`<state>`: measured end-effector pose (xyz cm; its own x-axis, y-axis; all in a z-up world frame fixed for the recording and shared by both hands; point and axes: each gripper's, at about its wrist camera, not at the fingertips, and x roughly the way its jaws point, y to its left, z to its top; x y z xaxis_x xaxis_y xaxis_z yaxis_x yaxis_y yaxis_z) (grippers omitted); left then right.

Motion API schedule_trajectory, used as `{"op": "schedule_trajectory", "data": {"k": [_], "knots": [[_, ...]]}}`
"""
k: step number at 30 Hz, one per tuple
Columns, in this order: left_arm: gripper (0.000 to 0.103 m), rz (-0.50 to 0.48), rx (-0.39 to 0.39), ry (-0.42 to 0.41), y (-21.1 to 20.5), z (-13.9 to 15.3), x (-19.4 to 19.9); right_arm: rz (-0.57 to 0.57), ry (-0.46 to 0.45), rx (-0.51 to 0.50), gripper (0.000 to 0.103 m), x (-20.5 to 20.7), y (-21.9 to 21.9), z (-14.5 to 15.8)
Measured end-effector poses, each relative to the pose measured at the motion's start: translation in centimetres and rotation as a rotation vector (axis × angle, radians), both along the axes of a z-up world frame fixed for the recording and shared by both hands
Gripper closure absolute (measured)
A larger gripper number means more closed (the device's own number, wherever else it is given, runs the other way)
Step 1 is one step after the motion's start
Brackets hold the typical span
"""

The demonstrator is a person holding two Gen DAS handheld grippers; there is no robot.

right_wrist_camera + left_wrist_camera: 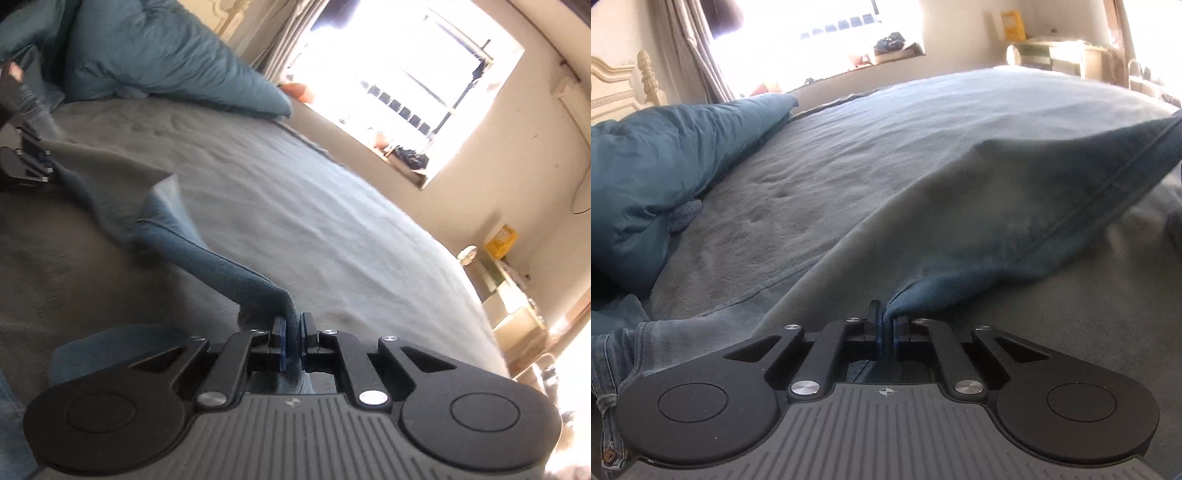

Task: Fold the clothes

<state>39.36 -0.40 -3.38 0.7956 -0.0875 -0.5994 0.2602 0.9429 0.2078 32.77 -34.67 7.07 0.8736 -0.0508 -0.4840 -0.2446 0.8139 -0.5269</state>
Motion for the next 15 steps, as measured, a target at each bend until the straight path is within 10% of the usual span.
{"op": "schedule_trajectory", "data": {"k": [4,7,15], "knots": [[0.101,-0.113,-0.101,-0.013,1.2,2.0,-2.4,-0.054,-0.077,-0.064,0.096,0.8,-3.5,2.8],[0.101,-0.241,-0.035,0.016,0.6,1.4,-4.0,-0.055,0.000,-0.075,0.096,0.9,-5.1,2.2],[0.097,-0.348,0.071,0.206,-0.7,-1.5,-3.0,0.061,0.311,-0.316,0.095,-1.0,-3.6,-7.5]]}}
